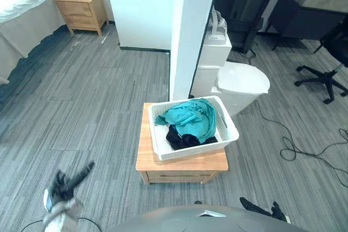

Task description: Tidy up the quilt and then pick up the clothes from the bed and put them into the laundry hamper

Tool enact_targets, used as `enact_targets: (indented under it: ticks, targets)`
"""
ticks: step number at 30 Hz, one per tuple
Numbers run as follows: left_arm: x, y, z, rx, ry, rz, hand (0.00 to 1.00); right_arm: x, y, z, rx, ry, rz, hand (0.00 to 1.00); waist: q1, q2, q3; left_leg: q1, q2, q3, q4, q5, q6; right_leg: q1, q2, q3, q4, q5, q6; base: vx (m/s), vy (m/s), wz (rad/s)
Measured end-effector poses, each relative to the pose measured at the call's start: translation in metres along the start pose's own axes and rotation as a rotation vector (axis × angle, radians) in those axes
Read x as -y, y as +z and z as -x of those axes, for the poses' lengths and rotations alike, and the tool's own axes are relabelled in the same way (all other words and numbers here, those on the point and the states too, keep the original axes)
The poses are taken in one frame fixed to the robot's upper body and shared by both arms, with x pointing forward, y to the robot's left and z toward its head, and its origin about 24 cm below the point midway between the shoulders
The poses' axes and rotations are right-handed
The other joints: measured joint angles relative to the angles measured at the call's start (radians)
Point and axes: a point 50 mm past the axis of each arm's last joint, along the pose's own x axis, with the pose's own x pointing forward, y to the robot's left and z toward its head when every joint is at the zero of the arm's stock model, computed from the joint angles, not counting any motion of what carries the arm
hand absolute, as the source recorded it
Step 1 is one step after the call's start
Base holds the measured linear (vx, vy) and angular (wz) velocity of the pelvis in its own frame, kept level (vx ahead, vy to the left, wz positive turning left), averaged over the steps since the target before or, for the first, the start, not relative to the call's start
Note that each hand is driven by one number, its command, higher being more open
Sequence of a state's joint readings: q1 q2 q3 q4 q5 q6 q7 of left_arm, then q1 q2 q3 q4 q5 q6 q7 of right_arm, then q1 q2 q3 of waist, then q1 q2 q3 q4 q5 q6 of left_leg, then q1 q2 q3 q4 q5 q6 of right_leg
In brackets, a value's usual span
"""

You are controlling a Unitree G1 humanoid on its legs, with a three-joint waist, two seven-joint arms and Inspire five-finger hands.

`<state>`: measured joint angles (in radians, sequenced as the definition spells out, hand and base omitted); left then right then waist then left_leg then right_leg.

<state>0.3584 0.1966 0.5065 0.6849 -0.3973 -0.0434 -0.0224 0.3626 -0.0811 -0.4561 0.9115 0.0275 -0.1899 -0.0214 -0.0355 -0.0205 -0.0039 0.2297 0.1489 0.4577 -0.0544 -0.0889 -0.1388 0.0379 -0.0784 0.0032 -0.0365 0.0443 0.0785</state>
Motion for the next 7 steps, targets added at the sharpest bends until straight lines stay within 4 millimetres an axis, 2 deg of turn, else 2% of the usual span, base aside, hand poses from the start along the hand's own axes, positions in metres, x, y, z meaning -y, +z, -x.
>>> enact_targets:
  ticks: [1,4,6,7]
  targets:
    - [-0.008,-0.033,0.009,-0.121,0.014,-0.065,1.00,0.000,-0.002,-0.001,-0.025,0.011,0.009,1.00,0.006,0.002,-0.002,0.001,0.001,0.000,0.001,-0.001,0.001,0.001,-0.005,-0.003,0.000,-0.002,0.003,-0.06,-0.002,0.00]
    - [-0.016,-0.092,0.034,-0.332,0.025,-0.081,1.00,-0.006,-0.011,-0.002,-0.108,0.038,-0.027,1.00,0.009,0.015,-0.010,0.005,0.001,0.003,0.000,-0.001,0.002,0.003,-0.006,-0.006,0.000,-0.004,0.003,-0.07,-0.013,0.00]
    - [-0.015,-0.115,0.049,-0.417,0.012,-0.111,1.00,-0.011,-0.019,0.000,-0.155,0.057,-0.053,1.00,0.011,0.026,-0.018,0.005,0.003,0.004,-0.001,-0.001,0.002,0.001,-0.003,-0.008,-0.003,-0.006,0.000,-0.06,-0.023,0.01]
    - [-0.013,-0.120,0.052,-0.437,0.001,-0.130,1.00,-0.012,-0.021,0.001,-0.166,0.061,-0.060,1.00,0.011,0.030,-0.020,0.005,0.003,0.006,-0.002,-0.001,0.002,0.001,-0.001,-0.008,-0.003,-0.009,-0.004,-0.04,-0.019,-0.01]
